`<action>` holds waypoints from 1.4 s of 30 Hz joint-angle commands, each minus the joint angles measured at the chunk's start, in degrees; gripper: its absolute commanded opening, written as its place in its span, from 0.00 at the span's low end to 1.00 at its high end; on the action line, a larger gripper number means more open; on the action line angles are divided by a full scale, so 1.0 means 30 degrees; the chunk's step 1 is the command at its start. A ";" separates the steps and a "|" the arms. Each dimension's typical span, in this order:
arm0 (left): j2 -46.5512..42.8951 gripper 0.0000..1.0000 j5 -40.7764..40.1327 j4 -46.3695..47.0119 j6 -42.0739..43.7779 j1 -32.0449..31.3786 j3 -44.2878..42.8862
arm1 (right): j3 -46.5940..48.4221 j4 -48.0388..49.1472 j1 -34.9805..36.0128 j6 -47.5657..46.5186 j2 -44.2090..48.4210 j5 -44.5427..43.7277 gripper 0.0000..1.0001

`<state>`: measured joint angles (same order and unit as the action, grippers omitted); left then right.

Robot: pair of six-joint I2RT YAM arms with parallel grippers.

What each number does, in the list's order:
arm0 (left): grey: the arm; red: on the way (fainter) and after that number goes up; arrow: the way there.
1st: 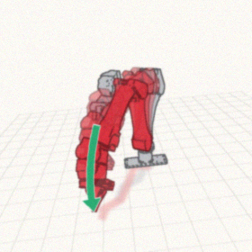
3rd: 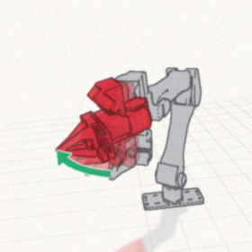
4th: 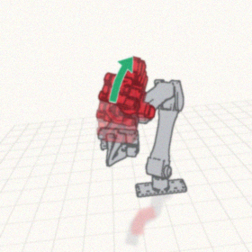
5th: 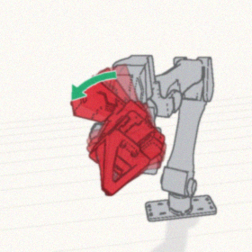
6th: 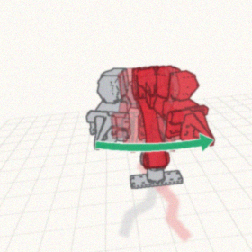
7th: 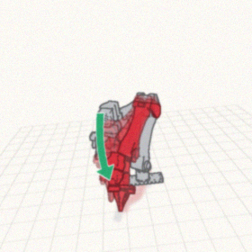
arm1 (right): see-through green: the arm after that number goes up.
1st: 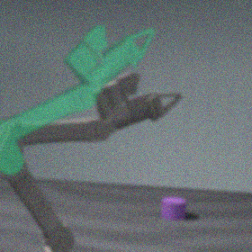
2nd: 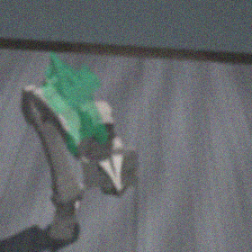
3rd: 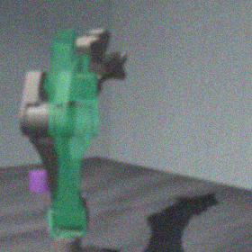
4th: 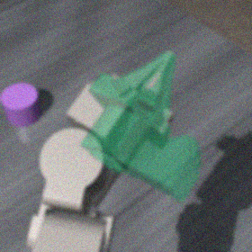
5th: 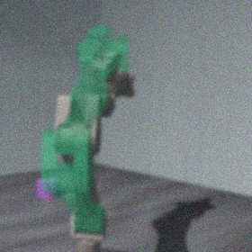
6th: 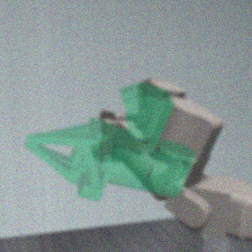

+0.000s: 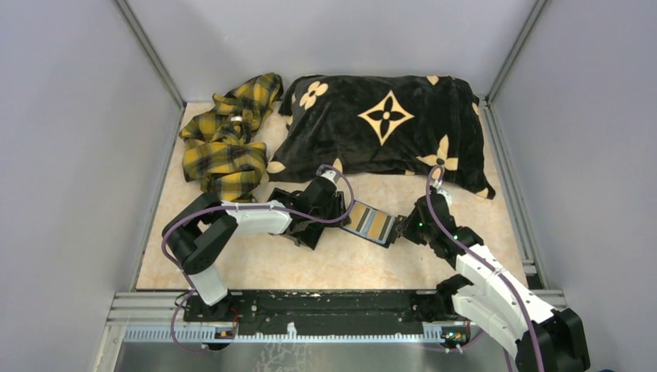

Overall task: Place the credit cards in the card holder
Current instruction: Turn over the card slot in the card holder.

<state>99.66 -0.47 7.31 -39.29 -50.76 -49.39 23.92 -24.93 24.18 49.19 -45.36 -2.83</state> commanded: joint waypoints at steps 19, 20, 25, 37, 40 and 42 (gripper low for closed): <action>0.0652 0.43 -0.0210 -0.0365 0.0179 -0.0255 -0.0210 | -0.0014 0.0111 -0.0181 0.0332 0.0883 0.0562 0.00; 0.0674 0.43 -0.0197 -0.0358 0.0176 -0.0263 -0.0221 | -0.0006 0.0067 -0.0181 0.0332 0.0971 0.0544 0.00; 0.0756 0.43 -0.0164 -0.0269 0.0149 -0.0292 -0.0182 | -0.0192 0.0083 -0.0183 0.0426 0.1100 0.0589 0.00; 0.0736 0.42 -0.0195 -0.0300 0.0117 -0.0319 -0.0091 | -0.0255 0.0544 -0.0181 0.0694 0.1028 0.0783 0.00; 0.0693 0.42 -0.0223 -0.0327 0.0095 -0.0361 -0.0036 | -0.0462 0.1034 -0.0184 0.0850 0.0772 0.0882 0.00; 0.0652 0.42 -0.0252 -0.0328 0.0088 -0.0364 0.0022 | -0.0556 0.1352 -0.0181 0.0950 0.0565 0.0885 0.00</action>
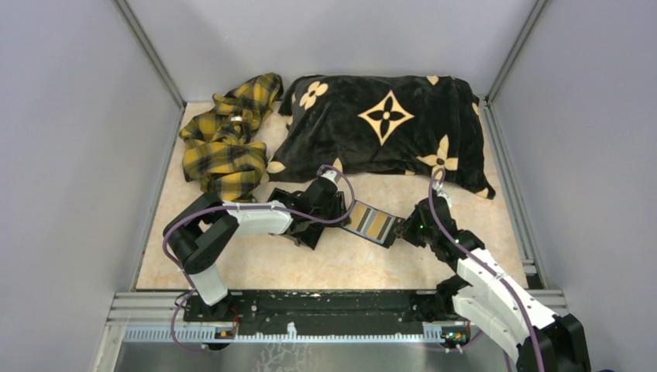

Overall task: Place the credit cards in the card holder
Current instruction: Turn over the card slot in the card holder.

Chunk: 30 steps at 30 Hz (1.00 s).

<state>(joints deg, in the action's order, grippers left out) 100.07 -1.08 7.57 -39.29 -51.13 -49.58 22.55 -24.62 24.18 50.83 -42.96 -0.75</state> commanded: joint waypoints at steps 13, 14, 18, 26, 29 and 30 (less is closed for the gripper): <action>0.0506 0.41 -0.0049 -0.0500 0.0058 -0.0226 0.0267 | -0.0402 0.2851 -0.0181 0.0832 -0.1207 0.0342 0.00; 0.0509 0.41 -0.0031 -0.0503 0.0059 -0.0217 0.0293 | -0.0419 0.3026 -0.0181 0.0887 -0.1270 0.0442 0.00; 0.0452 0.41 -0.0135 -0.0587 0.0075 -0.0222 0.0335 | -0.0375 0.3552 -0.0181 0.0914 -0.1531 0.0726 0.00; 0.0542 0.41 -0.0079 -0.0620 0.0088 -0.0236 0.0338 | 0.0247 0.4285 -0.0181 0.0571 -0.2830 0.1327 0.00; 0.0559 0.41 -0.0098 -0.0707 0.0086 -0.0222 0.0297 | 0.0452 0.4543 -0.0195 0.0530 -0.3292 0.1436 0.00; 0.0560 0.41 -0.0107 -0.0730 0.0114 -0.0234 0.0293 | 0.0527 0.4651 -0.0190 0.0509 -0.3423 0.1450 0.00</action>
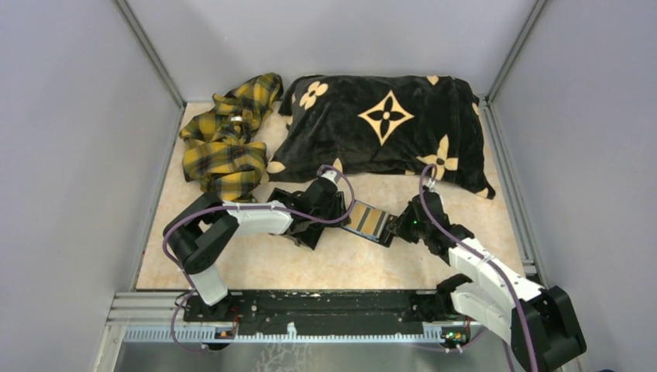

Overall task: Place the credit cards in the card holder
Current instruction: Turn over the card slot in the card holder.

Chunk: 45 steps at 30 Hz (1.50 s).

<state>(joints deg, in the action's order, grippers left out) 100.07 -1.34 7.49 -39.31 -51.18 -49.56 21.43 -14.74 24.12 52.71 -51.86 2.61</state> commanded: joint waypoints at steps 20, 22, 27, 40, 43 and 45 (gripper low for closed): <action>0.1148 0.37 0.0162 -0.1105 0.0335 -0.0207 0.0083 | 0.3857 0.2837 -0.0166 -0.1328 -0.3467 0.1545 0.00; 0.1100 0.37 0.0081 -0.1163 0.0332 -0.0218 0.0159 | 0.3818 0.3142 -0.0159 -0.1379 -0.3794 0.1758 0.00; 0.0627 0.37 -0.0294 -0.1483 0.0126 -0.0199 0.0412 | 0.4039 0.3365 -0.0159 -0.1733 -0.4367 0.1954 0.00; -0.0810 0.38 -0.2061 -0.3185 0.0021 -0.0227 0.0897 | 0.2800 0.4192 -0.0195 -0.1878 -0.4395 0.1642 0.00; -0.0725 0.38 -0.2156 -0.3264 0.0091 -0.0233 0.0902 | 0.2341 0.4561 -0.0257 -0.1838 -0.4377 0.1699 0.00; -0.0616 0.38 -0.2277 -0.3377 0.0123 -0.0269 0.0848 | 0.2118 0.4627 -0.0340 -0.1901 -0.4380 0.1643 0.00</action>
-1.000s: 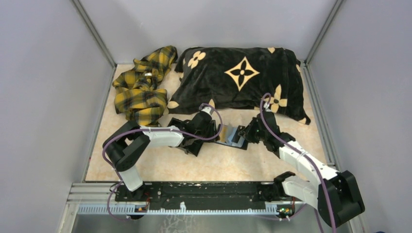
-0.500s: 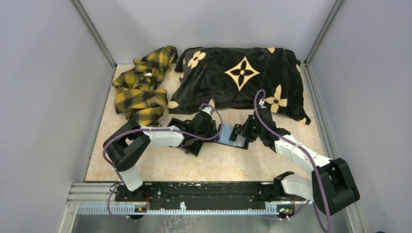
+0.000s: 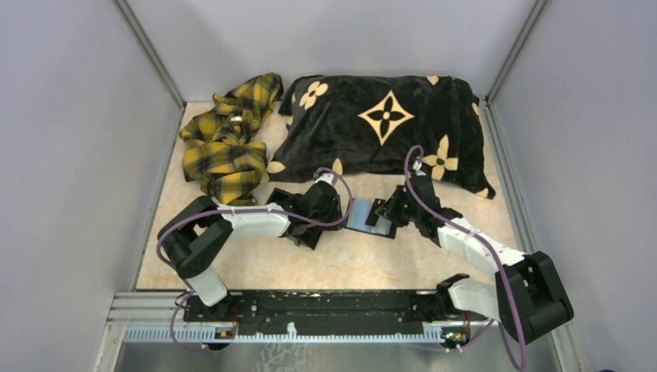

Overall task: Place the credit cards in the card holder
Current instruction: Turn over the card slot in the card holder, then insert the credit card into the card holder.

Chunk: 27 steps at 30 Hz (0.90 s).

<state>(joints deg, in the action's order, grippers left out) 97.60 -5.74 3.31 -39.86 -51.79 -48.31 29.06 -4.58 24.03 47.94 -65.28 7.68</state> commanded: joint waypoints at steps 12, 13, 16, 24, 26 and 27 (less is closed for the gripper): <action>0.0961 0.38 -0.1310 -0.2550 0.0418 -0.0261 -0.0107 | -0.1791 0.2505 -0.1431 -0.0775 -0.0216 0.0997 0.00; 0.1027 0.38 -0.1310 -0.2563 0.0423 -0.0304 -0.0142 | -0.1928 0.2820 -0.1548 -0.0750 -0.0317 0.1227 0.00; 0.1189 0.37 -0.1350 -0.2680 0.0453 -0.0365 -0.0304 | -0.2246 0.3611 -0.1801 -0.0718 -0.0790 0.1900 0.00; 0.1515 0.37 -0.1500 -0.2916 0.0599 -0.0410 -0.0598 | -0.3040 0.5853 -0.2141 -0.0299 -0.2248 0.3476 0.00; 0.1565 0.37 -0.1556 -0.2970 0.0628 -0.0418 -0.0598 | -0.3214 0.6270 -0.2196 -0.0200 -0.2468 0.3715 0.00; 0.1589 0.37 -0.1586 -0.2952 0.0651 -0.0423 -0.0598 | -0.3300 0.6470 -0.2193 -0.0151 -0.2569 0.3834 0.00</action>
<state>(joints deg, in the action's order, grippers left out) 99.07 -8.73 0.38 -39.53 -52.80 -50.98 20.62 10.02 17.80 47.24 -71.44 16.53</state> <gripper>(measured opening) 0.370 0.008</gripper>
